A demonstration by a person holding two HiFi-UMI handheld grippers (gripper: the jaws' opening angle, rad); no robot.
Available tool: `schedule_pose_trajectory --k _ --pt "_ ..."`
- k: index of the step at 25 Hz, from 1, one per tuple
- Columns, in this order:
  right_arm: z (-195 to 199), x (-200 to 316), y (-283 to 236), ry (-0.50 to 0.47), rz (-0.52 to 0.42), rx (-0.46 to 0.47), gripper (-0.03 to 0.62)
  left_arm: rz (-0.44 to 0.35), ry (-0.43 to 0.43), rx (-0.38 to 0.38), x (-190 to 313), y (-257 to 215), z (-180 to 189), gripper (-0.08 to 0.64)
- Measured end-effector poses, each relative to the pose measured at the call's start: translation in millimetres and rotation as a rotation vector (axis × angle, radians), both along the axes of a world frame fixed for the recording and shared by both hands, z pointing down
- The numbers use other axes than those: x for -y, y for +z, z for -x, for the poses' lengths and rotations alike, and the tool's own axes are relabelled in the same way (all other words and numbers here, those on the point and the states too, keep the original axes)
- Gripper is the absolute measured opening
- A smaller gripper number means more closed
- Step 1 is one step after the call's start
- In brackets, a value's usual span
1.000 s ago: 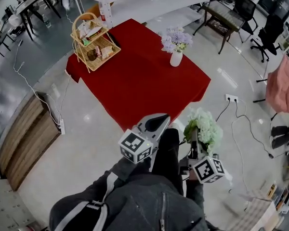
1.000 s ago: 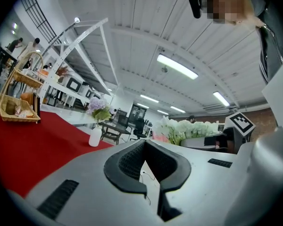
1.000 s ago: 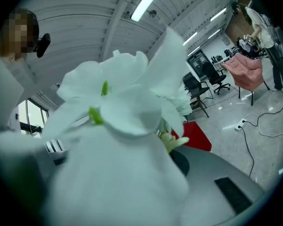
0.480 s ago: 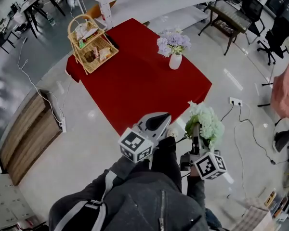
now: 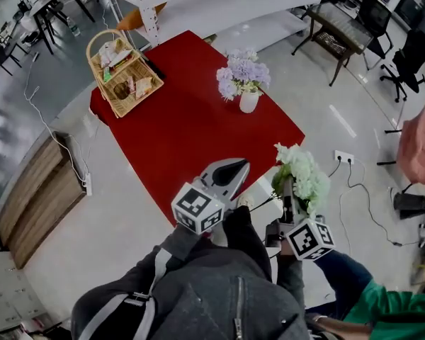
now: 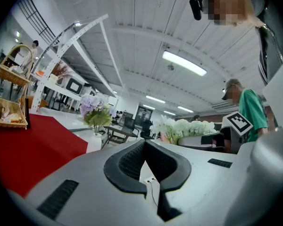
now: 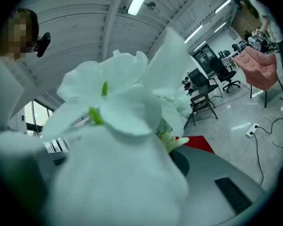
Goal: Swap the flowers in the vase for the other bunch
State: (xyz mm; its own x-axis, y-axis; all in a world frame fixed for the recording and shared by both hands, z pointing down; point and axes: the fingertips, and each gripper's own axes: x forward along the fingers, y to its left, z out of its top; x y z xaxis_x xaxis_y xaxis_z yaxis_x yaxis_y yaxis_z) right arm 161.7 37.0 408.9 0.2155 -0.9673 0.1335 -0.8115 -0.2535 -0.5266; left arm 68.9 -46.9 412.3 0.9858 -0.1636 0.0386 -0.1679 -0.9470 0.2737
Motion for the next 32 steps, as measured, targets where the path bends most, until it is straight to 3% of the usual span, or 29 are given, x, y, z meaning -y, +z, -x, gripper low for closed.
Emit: schedule_pose_trajectory --k 9,22,32 --pt "-46.4 42.2 2.2 -0.059 0.005 -0.008 0.084 -0.001 -0.064 0.01 40.0 5.2 -37.9 0.008" --pt "-107.2 99.0 0.7 -0.196 -0.037 -0.001 0.084 -0.008 -0.235 0.023 89.0 16.7 -83.5 0.008" --pt "-144.3 127.1 -0.1 -0.249 -0.062 -0.004 0.084 -0.02 -0.349 0.026 118.7 24.0 -107.5 0.008"
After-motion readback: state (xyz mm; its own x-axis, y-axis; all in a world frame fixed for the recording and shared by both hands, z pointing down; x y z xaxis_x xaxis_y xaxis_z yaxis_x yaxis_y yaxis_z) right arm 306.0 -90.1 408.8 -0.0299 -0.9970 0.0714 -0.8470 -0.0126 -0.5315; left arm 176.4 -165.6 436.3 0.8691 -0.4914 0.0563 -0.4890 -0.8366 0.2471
